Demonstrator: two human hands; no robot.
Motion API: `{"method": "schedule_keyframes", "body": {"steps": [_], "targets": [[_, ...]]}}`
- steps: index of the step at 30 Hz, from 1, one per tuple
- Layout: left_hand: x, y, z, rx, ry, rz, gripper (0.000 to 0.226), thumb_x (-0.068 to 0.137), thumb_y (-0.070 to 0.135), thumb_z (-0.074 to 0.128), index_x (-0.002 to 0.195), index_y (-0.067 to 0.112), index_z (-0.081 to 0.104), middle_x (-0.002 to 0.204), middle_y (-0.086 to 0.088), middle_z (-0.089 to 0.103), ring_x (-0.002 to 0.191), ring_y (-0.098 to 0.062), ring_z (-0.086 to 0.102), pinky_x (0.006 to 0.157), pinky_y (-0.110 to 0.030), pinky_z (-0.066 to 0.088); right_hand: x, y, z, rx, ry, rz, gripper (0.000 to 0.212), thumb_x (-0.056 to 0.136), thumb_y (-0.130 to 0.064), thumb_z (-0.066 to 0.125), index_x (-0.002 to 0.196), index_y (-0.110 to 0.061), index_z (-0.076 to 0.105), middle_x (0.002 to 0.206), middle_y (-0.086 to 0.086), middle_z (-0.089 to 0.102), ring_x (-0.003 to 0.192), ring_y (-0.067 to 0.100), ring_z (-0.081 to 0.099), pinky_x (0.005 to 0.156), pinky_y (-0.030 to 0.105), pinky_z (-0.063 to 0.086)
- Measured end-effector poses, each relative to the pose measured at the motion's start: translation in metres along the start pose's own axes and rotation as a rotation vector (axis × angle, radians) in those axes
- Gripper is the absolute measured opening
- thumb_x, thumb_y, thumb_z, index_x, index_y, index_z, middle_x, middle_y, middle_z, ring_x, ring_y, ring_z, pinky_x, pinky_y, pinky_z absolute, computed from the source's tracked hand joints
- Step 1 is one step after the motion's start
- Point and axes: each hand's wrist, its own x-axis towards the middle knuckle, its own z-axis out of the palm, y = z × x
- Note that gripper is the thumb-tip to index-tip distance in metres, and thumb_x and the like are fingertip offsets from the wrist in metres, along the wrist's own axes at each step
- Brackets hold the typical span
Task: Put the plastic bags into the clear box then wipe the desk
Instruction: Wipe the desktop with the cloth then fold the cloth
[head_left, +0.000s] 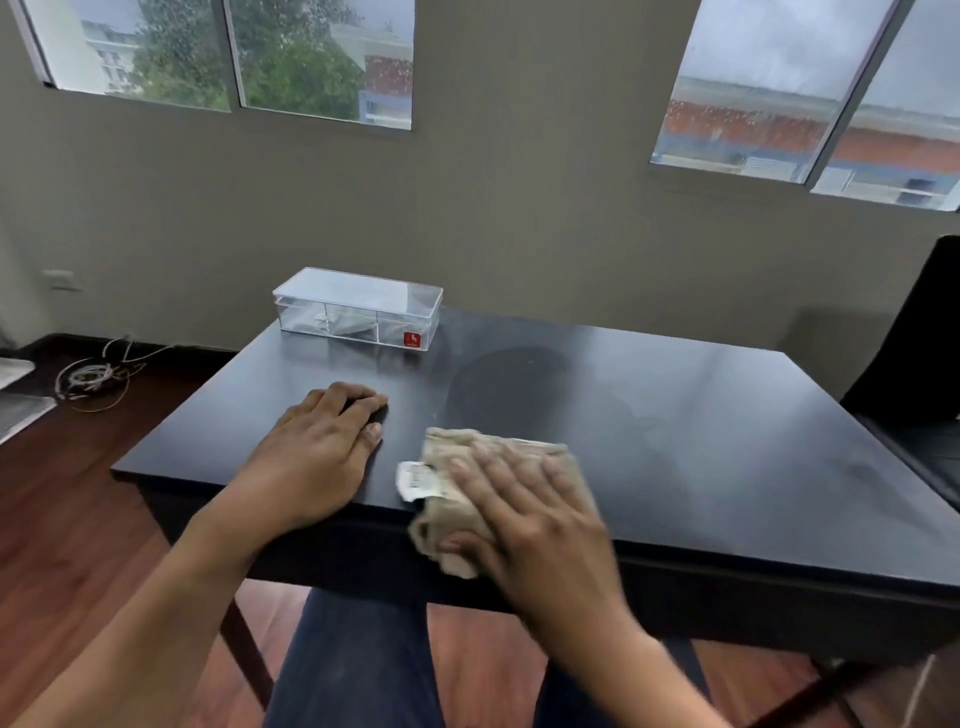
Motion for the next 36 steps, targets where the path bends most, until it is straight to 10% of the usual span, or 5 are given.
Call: {"method": "schedule_keyframes", "body": {"steps": [5,16,28,36], "targets": [[-0.003,0.000,0.000,0.001,-0.001,0.011,0.052,0.101,0.046,0.028,0.148,0.029,0.044,0.149,0.010,0.040,0.138,-0.016,0.034,0.118,-0.036,0.024,0.018,-0.034,0.006,0.091,0.043,-0.050,0.053,0.097,-0.052,0.049,0.145,-0.031,0.056,0.152,-0.007,0.056,0.146,0.014,0.047,0.115,0.041,0.044],[-0.003,0.000,0.000,-0.012,-0.010,0.036,0.048,0.103,0.042,0.033,0.148,0.028,0.043,0.150,0.012,0.038,0.139,-0.016,0.034,0.119,-0.037,0.024,-0.097,0.116,-0.056,0.161,0.252,0.149,0.042,0.092,-0.021,0.063,0.134,-0.025,0.067,0.142,-0.009,0.063,0.137,0.014,0.058,0.108,0.055,0.048],[-0.005,0.002,-0.002,-0.016,-0.004,0.045,0.046,0.105,0.040,0.032,0.148,0.029,0.042,0.148,0.013,0.038,0.138,-0.013,0.035,0.117,-0.034,0.025,-0.004,-0.024,0.026,0.180,0.415,-0.133,0.041,0.090,-0.011,0.080,0.130,-0.017,0.072,0.140,-0.002,0.066,0.137,0.014,0.057,0.103,0.043,0.053],[-0.008,0.002,-0.005,-0.036,-0.002,0.054,0.046,0.105,0.040,0.030,0.149,0.029,0.041,0.148,0.015,0.037,0.138,-0.010,0.033,0.118,-0.030,0.022,-0.041,0.031,-0.002,0.066,0.446,-0.207,0.049,0.086,0.003,0.067,0.132,-0.014,0.069,0.141,0.001,0.065,0.134,0.017,0.060,0.098,0.047,0.056]]}}
